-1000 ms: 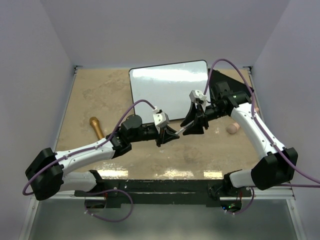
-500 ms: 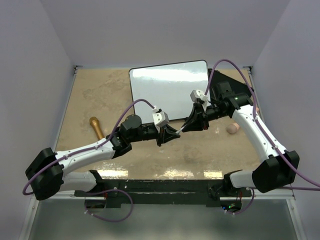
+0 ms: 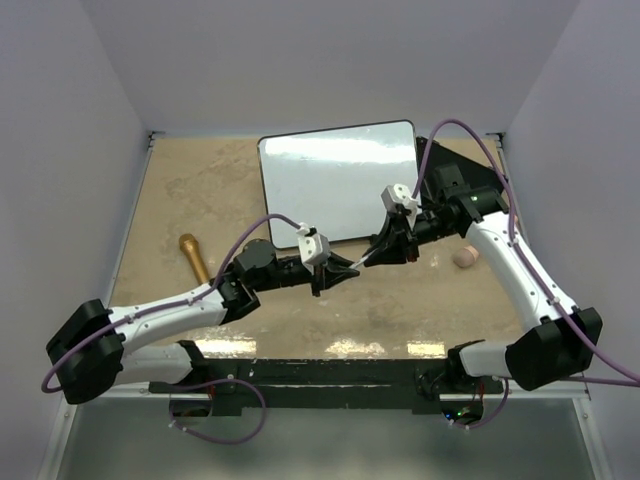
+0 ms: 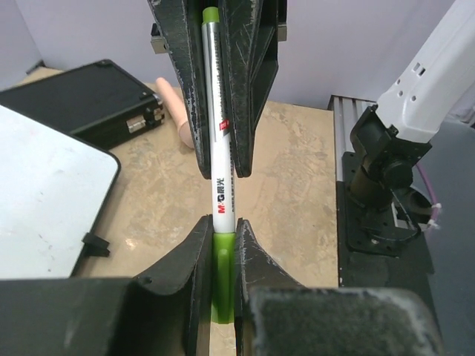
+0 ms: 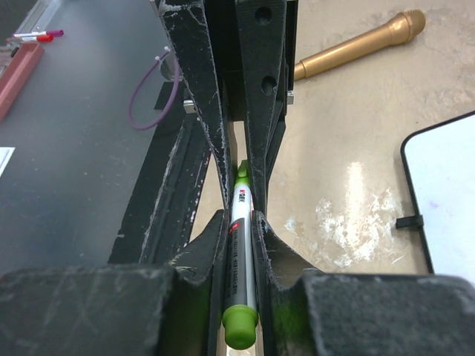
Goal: Write a sentence on the whiteboard
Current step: Open the whiteboard marker from the pen cap, then place the pen cap at the center of the board, then pick up the whiteboard from the center of the board, then move the whiteboard to the corner of the board.
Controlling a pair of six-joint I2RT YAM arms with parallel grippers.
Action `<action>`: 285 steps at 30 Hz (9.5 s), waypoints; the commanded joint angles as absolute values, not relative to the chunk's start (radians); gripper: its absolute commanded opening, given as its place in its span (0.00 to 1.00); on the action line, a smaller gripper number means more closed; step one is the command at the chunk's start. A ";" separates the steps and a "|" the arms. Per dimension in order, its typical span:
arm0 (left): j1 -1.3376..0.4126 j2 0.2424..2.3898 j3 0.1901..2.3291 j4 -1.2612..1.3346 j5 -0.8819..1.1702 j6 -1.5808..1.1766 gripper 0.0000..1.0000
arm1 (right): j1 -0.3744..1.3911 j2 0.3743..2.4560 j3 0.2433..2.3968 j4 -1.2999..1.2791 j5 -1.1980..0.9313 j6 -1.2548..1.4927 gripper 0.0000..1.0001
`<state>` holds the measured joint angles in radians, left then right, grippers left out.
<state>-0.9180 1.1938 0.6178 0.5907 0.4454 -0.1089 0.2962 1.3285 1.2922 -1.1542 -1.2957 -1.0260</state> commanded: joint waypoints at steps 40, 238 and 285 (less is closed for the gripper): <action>-0.945 0.879 0.278 0.532 0.219 -0.009 0.00 | 0.107 1.289 1.473 -1.249 -1.215 -1.117 0.00; -0.761 0.948 0.175 0.930 -0.078 -0.738 0.00 | 0.428 1.049 1.186 -0.637 -0.985 -0.672 0.00; -0.959 1.077 0.080 1.114 -0.308 -0.733 0.00 | 0.413 0.969 1.020 -0.699 -1.106 -0.973 0.00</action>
